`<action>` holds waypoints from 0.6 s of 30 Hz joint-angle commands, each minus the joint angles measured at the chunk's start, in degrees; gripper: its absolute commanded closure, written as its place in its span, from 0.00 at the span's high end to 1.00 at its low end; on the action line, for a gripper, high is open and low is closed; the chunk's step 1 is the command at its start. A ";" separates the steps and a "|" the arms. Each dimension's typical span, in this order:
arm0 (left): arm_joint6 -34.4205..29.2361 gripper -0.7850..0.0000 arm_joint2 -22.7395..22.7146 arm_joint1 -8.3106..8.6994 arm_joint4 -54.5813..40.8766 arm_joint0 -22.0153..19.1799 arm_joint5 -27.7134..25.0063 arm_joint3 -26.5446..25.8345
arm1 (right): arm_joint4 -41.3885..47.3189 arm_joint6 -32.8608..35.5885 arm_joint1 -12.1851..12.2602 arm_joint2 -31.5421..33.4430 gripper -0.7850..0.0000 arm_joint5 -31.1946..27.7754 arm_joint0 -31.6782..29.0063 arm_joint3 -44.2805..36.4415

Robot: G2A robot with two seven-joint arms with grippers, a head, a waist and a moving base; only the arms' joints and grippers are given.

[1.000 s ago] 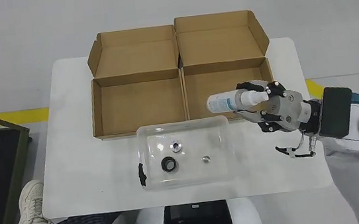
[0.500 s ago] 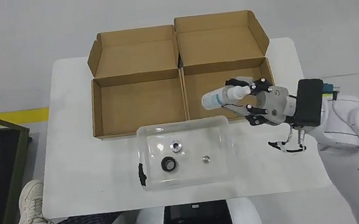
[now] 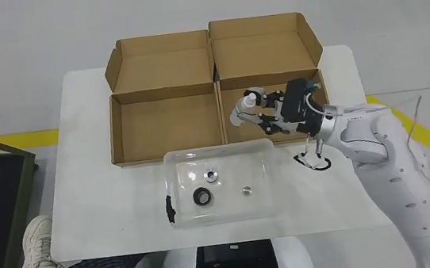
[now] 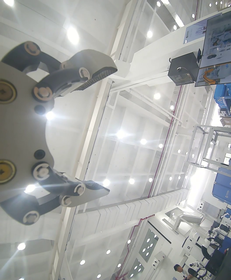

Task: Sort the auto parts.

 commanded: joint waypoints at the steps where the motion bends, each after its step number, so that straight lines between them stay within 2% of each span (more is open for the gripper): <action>1: 0.00 1.00 0.00 0.00 0.00 0.00 0.00 0.00 | -1.31 0.37 -0.12 -0.53 0.00 1.79 0.56 1.44; 5: 0.00 1.00 0.00 0.00 0.00 0.00 0.00 0.00 | -2.99 1.23 -0.48 -2.23 0.00 5.20 1.36 4.08; 18: 0.00 1.00 0.00 0.00 0.00 0.00 0.00 0.00 | 0.72 6.29 -2.15 -8.49 0.00 9.90 6.56 13.03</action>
